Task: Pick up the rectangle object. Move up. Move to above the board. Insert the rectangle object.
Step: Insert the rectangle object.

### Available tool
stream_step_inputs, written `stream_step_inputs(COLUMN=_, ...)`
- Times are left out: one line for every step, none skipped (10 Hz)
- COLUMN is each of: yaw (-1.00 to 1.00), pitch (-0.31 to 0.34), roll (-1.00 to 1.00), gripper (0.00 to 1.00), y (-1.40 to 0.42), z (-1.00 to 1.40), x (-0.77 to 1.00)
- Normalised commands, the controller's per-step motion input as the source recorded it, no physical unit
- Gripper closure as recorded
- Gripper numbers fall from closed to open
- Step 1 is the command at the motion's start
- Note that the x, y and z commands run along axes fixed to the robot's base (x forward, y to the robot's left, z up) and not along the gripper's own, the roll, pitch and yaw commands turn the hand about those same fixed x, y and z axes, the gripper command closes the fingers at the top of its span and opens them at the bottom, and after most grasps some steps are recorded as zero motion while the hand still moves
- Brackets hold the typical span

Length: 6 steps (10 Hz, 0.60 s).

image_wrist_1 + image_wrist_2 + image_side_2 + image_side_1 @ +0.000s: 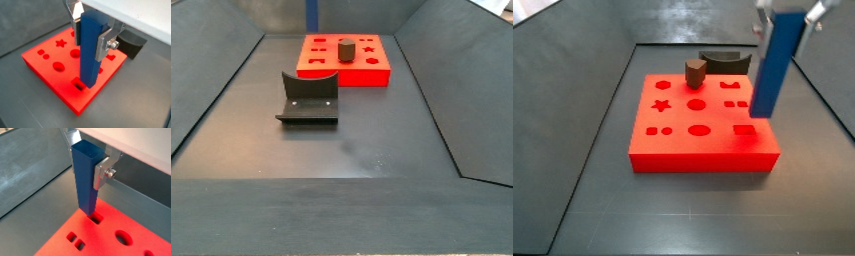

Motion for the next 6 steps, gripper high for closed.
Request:
stream_step_inputs(yaw=0.06, pitch=-0.076, roll=0.0, gripper=1.0, y=-0.03, z=-0.23, x=0.0)
stream_step_inputs(yaw=0.0, pitch=-0.033, roll=0.0, gripper=1.0, y=0.0, z=-0.18, x=-0.01)
stream_step_inputs(yaw=0.0, pitch=-0.007, roll=0.03, gripper=1.0, y=0.0, z=-0.09, x=-0.1)
stream_step_inputs(yaw=0.0, pitch=-0.04, roll=0.0, gripper=1.0, y=0.0, z=-0.15, x=-0.17)
stream_step_inputs(yaw=0.04, pitch=-0.064, roll=0.0, gripper=1.0, y=0.0, z=-0.18, x=-0.24)
stream_step_inputs(yaw=0.19, pitch=-0.064, roll=0.01, gripper=1.0, y=-0.07, z=-0.21, x=-0.15)
